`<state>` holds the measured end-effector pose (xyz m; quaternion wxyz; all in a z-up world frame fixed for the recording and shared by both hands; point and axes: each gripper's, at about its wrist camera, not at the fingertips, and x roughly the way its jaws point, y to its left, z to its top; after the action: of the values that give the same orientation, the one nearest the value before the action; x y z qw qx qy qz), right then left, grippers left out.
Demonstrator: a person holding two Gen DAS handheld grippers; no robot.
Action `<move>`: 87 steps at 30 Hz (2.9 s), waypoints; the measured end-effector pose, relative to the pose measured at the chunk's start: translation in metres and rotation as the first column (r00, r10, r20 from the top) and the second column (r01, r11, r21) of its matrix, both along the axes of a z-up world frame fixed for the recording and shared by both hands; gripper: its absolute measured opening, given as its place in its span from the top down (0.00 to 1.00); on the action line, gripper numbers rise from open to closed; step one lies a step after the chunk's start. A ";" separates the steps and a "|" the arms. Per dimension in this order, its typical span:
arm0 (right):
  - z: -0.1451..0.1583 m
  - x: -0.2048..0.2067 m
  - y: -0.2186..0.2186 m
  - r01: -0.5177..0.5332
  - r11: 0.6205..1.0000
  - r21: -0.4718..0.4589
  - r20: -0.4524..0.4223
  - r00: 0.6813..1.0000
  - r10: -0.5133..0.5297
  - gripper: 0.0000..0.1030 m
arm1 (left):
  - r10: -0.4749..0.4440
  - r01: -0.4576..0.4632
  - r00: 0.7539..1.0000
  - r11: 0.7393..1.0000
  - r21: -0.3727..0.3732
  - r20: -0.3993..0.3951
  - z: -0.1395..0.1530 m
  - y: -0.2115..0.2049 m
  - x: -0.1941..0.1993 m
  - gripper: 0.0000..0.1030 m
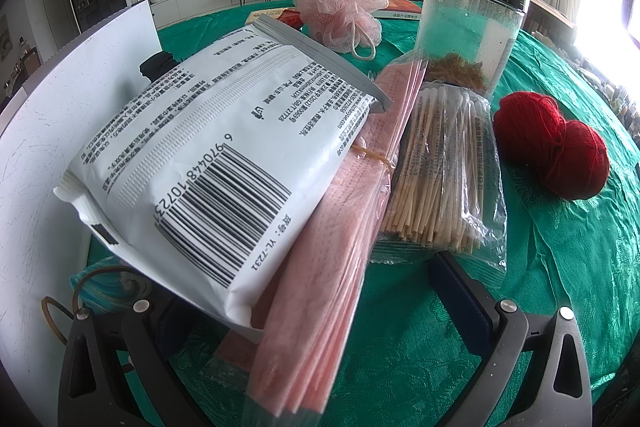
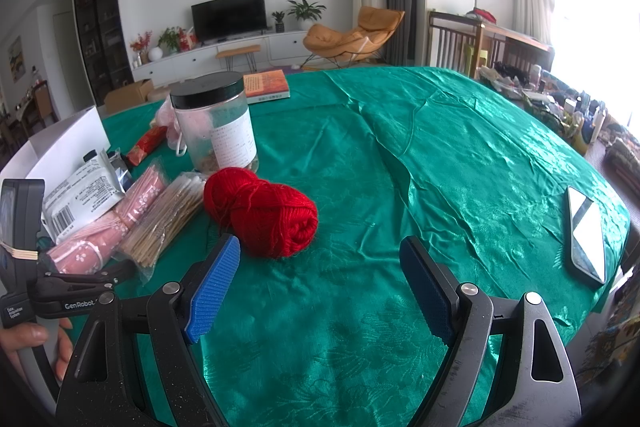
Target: Organize soft objects
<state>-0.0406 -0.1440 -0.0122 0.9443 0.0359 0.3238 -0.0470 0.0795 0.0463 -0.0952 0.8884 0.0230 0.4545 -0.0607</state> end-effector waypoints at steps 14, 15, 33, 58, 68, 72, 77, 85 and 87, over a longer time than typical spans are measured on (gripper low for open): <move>0.000 0.000 0.000 0.000 1.000 0.000 0.000 1.000 0.000 0.17 | 0.000 0.000 1.000 1.000 0.000 0.000 0.000 0.000 0.000 0.00; 0.000 0.000 0.000 0.000 1.000 0.000 -0.001 1.000 0.000 0.17 | 0.000 0.000 1.000 1.000 0.000 0.000 0.000 0.000 0.000 0.00; 0.000 0.000 0.000 0.000 1.000 0.001 0.000 1.000 0.000 0.17 | 0.000 0.000 1.000 1.000 0.000 0.000 0.000 0.000 0.000 0.00; 0.002 0.077 0.012 -0.376 0.924 -0.068 -0.160 0.918 0.362 0.17 | 0.000 0.000 1.000 1.000 0.000 0.000 0.000 0.000 0.000 0.00; -0.031 0.117 0.051 -0.452 0.874 -0.180 -0.351 0.859 0.372 0.50 | -0.116 0.108 0.986 0.992 -0.072 -0.117 0.025 0.012 -0.035 0.00; -0.019 0.093 0.012 -0.342 0.934 -0.103 -0.290 0.909 0.300 0.53 | -0.172 0.173 0.984 0.985 0.009 -0.039 0.072 0.011 -0.039 0.00; -0.009 0.067 -0.023 -0.227 0.967 0.114 -0.190 0.951 0.245 0.52 | -0.212 0.215 0.977 0.950 0.225 -0.038 0.086 -0.001 0.003 0.00; -0.015 0.046 -0.046 -0.084 0.949 0.305 -0.070 0.991 0.111 0.52 | -0.199 0.231 0.968 0.943 0.241 -0.150 0.057 0.007 0.044 0.00; -0.016 0.044 -0.052 -0.055 0.945 0.321 -0.061 0.995 0.078 0.52 | -0.213 0.248 0.964 0.937 0.248 -0.157 0.053 0.005 0.044 0.00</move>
<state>0.0033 -0.1962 -0.0278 0.9146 0.1754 0.3626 0.0366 0.1233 0.0516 -0.0418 0.8330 0.1909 0.5086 -0.1046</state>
